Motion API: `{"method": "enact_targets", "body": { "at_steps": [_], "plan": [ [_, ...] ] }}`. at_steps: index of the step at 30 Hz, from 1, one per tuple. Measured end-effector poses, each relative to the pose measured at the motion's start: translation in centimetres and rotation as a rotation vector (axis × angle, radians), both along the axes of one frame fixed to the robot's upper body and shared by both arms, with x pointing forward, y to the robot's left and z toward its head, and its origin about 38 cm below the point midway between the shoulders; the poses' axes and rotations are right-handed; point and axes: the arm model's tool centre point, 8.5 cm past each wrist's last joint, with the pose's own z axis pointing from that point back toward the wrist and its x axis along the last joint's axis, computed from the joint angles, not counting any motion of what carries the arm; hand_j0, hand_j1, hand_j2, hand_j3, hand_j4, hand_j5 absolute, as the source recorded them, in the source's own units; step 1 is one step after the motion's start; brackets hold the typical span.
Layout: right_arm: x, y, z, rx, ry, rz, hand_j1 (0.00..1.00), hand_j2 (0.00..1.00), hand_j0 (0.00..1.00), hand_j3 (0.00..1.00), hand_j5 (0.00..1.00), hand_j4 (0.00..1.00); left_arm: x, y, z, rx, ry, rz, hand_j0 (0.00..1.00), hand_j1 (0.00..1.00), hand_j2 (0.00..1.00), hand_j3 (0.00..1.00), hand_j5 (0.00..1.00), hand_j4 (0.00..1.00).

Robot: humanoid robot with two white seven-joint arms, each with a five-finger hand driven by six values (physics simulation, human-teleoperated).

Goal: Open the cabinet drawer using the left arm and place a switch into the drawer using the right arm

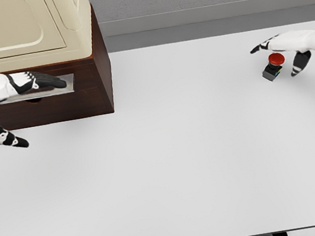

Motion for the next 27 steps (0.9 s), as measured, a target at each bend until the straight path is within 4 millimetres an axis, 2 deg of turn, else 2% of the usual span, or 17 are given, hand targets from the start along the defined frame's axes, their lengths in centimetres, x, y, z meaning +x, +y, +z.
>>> {"method": "enact_targets", "body": {
  "at_steps": [6,11,14,16,22,24,27],
  "plan": [
    [0.8,0.4,-0.6,-0.023,0.014,-0.019,1.00,1.00,1.00,1.00,1.00,1.00,1.2,1.2,-1.0,0.062,0.111,0.174,1.00,1.00,1.00,1.00,1.00,1.00],
    [0.9,1.1,-1.0,-0.022,0.020,-0.006,0.98,0.98,0.98,0.98,0.98,0.98,1.1,1.6,-1.3,0.148,0.194,0.184,1.00,1.00,1.00,1.00,1.00,1.00],
    [0.9,1.4,-1.0,-0.022,0.020,0.003,0.94,0.94,0.94,0.94,0.94,0.94,1.2,1.7,-1.2,0.159,0.202,0.188,1.00,1.00,1.00,1.00,1.00,1.00],
    [0.9,1.4,-1.0,-0.023,0.019,0.006,0.91,0.91,0.91,0.91,0.91,0.91,1.3,2.1,-1.7,0.164,0.220,0.206,1.00,1.00,1.00,1.00,1.00,1.00],
    [0.8,1.6,-0.8,-0.032,0.015,0.021,0.86,0.86,0.86,0.86,0.86,0.86,2.4,3.2,-1.0,0.161,0.202,0.262,1.00,1.00,1.00,1.00,1.00,1.00],
    [0.8,1.9,-0.6,-0.035,0.011,0.041,0.85,0.85,0.85,0.85,0.85,0.85,2.9,3.4,-2.0,0.162,0.223,0.271,1.00,1.00,1.00,1.00,1.00,1.00],
    [0.7,2.0,-0.5,-0.038,0.009,0.060,0.84,0.84,0.84,0.84,0.84,0.84,3.5,3.5,-1.9,0.160,0.217,0.283,1.00,1.00,1.00,1.00,1.00,1.00]
  ]
}}
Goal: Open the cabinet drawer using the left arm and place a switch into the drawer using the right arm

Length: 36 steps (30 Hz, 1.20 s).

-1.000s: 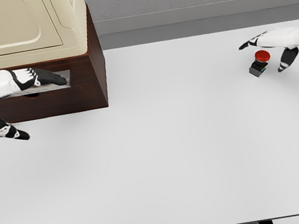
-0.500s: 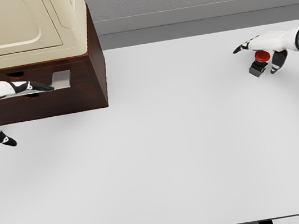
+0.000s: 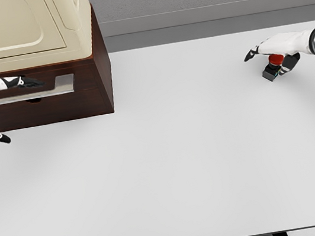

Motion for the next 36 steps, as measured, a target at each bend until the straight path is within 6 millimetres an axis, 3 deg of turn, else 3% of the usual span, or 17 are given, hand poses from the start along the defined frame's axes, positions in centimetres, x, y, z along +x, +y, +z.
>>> {"method": "enact_targets", "body": {
  "at_steps": [7,16,20,26,36],
  "plan": [
    [-0.4,-0.8,-0.1,-0.021,0.008,0.002,0.84,0.84,0.84,0.84,0.84,0.84,0.0,0.6,-0.8,-0.006,0.016,0.019,1.00,1.00,1.00,1.00,1.00,1.00],
    [-0.6,-1.1,-0.1,-0.028,0.011,0.011,0.73,0.73,0.73,0.73,0.73,0.73,0.0,1.1,0.5,-0.014,-0.018,0.032,1.00,1.00,1.00,1.00,1.00,1.00],
    [-0.6,-1.1,0.1,-0.029,0.008,0.015,0.71,0.71,0.71,0.71,0.71,0.71,-0.6,1.3,-2.7,-0.049,0.065,0.050,1.00,1.00,1.00,1.00,1.00,1.00],
    [-0.7,-1.4,0.1,-0.032,0.009,0.013,0.66,0.66,0.66,0.66,0.66,0.66,-0.1,2.0,-0.5,-0.061,-0.004,0.068,1.00,1.00,1.00,1.00,1.00,1.00],
    [-0.6,-1.4,0.1,-0.033,0.008,0.014,0.54,0.54,0.54,0.54,0.54,0.54,0.2,2.7,-1.6,-0.052,0.013,0.092,1.00,1.00,1.00,1.00,1.00,1.00]
  ]
}}
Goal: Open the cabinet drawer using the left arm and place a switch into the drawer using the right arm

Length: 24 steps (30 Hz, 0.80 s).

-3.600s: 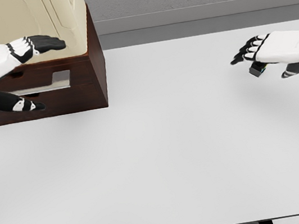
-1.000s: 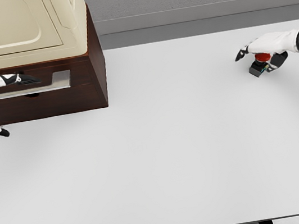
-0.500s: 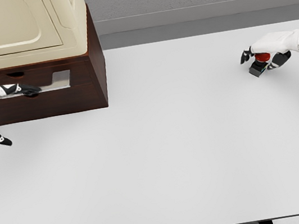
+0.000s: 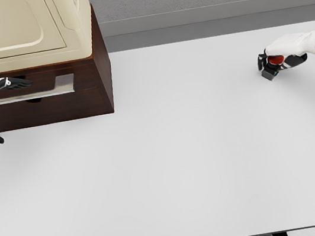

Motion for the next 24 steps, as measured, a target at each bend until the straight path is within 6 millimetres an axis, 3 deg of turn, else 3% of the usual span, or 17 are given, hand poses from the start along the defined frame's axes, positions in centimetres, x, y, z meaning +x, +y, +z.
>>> {"method": "enact_targets", "body": {
  "at_steps": [3,9,24],
  "plan": [
    [0.0,0.0,0.0,0.001,0.000,0.001,0.48,0.48,0.48,0.48,0.48,0.48,-0.1,0.2,-0.6,0.000,0.012,0.007,1.00,1.00,1.00,1.00,1.00,1.00],
    [0.0,0.4,0.2,0.004,-0.007,0.012,0.50,0.50,0.50,0.50,0.50,0.50,0.1,0.8,-0.5,0.000,0.007,0.030,1.00,1.00,1.00,1.00,1.00,1.00],
    [0.0,0.8,0.5,0.006,-0.014,0.033,0.75,0.75,0.75,0.75,0.75,0.75,-0.4,1.1,-1.8,-0.031,0.035,0.055,1.00,1.00,1.00,1.00,1.00,1.00]
  ]
}}
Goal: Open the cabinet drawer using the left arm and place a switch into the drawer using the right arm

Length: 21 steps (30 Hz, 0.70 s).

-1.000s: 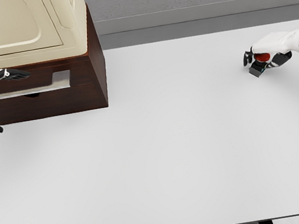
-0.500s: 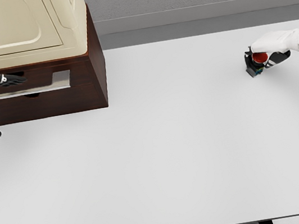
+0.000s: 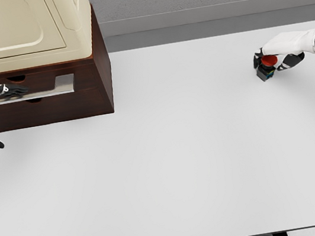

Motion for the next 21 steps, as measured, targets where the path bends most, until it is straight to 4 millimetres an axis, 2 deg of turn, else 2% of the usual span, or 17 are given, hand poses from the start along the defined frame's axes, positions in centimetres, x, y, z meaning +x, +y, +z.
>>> {"method": "enact_targets", "body": {
  "at_steps": [9,13,18,21],
  "plan": [
    [0.0,0.3,0.3,0.003,-0.007,0.016,0.76,0.76,0.76,0.76,0.76,0.76,-0.4,-0.1,-0.4,-0.014,0.025,0.006,1.00,1.00,1.00,1.00,1.00,1.00],
    [0.0,0.4,0.3,0.005,-0.007,0.019,0.67,0.67,0.67,0.67,0.67,0.67,-0.9,-0.2,-0.7,-0.023,0.049,0.011,1.00,1.00,1.00,1.00,1.00,1.00],
    [0.0,0.4,0.3,0.006,-0.008,0.021,0.64,0.64,0.64,0.64,0.64,0.64,-2.1,-0.2,-0.8,-0.029,0.079,0.004,1.00,1.00,1.00,1.00,1.00,1.00],
    [0.0,0.4,0.3,0.010,-0.007,0.022,0.58,0.58,0.58,0.58,0.58,0.58,-2.7,-0.2,-0.6,-0.028,0.087,0.002,1.00,1.00,1.00,1.00,1.00,1.00]
  ]
}}
